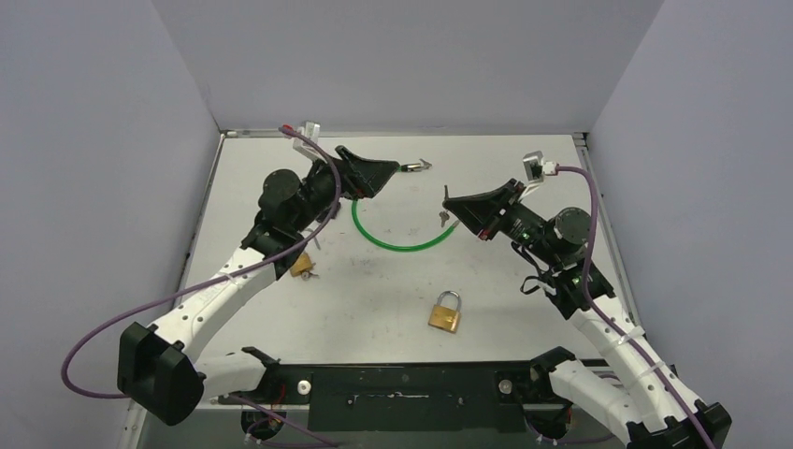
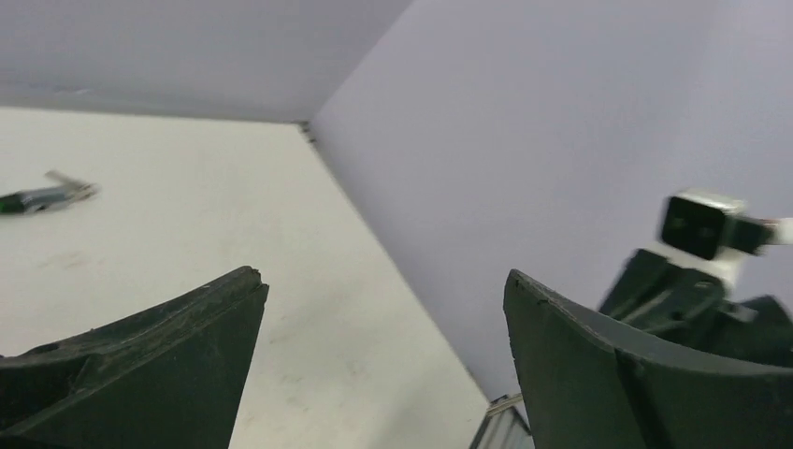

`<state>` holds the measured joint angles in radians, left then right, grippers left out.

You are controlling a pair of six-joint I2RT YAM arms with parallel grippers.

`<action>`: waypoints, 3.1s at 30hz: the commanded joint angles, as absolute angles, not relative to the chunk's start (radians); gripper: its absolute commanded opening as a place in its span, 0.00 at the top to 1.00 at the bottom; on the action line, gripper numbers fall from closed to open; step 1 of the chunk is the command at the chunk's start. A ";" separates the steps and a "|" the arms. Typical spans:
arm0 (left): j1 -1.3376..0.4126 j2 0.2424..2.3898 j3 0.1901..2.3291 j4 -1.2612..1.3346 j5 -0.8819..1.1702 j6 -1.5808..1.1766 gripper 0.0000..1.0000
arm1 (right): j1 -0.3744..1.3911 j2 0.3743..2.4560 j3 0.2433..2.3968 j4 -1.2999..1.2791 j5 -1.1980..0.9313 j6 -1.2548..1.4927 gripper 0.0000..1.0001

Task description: Unlock with the key

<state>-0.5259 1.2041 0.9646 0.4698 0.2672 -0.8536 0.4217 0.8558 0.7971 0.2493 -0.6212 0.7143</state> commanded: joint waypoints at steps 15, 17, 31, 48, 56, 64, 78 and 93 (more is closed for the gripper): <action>-1.057 1.639 1.221 -0.295 -0.266 -0.539 0.03 | 0.302 0.766 0.801 -0.447 0.251 0.657 1.00; -1.074 1.697 1.230 -0.316 -0.249 -0.541 0.03 | 0.277 0.756 0.773 -0.474 0.269 0.689 1.00; -1.194 1.953 1.373 -0.451 -0.179 -0.474 0.03 | 0.179 0.759 0.689 -0.491 0.223 0.715 1.00; -1.209 2.015 1.464 -0.672 -0.325 -0.596 0.35 | 0.129 0.764 0.668 -0.456 0.153 0.670 1.00; -1.025 1.889 1.309 -0.626 -0.354 -0.685 0.40 | 0.128 0.752 0.664 -0.457 0.138 0.671 1.00; -0.881 1.822 1.189 -0.594 -0.323 -0.721 0.31 | 0.126 0.751 0.653 -0.449 0.118 0.682 1.00; -0.853 1.905 1.220 -0.656 -0.322 -0.797 0.31 | 0.126 0.756 0.655 -0.447 0.100 0.689 1.00; -0.703 1.713 1.250 -0.475 -0.065 -0.947 0.66 | 0.166 0.812 0.600 -0.140 -0.460 0.596 1.00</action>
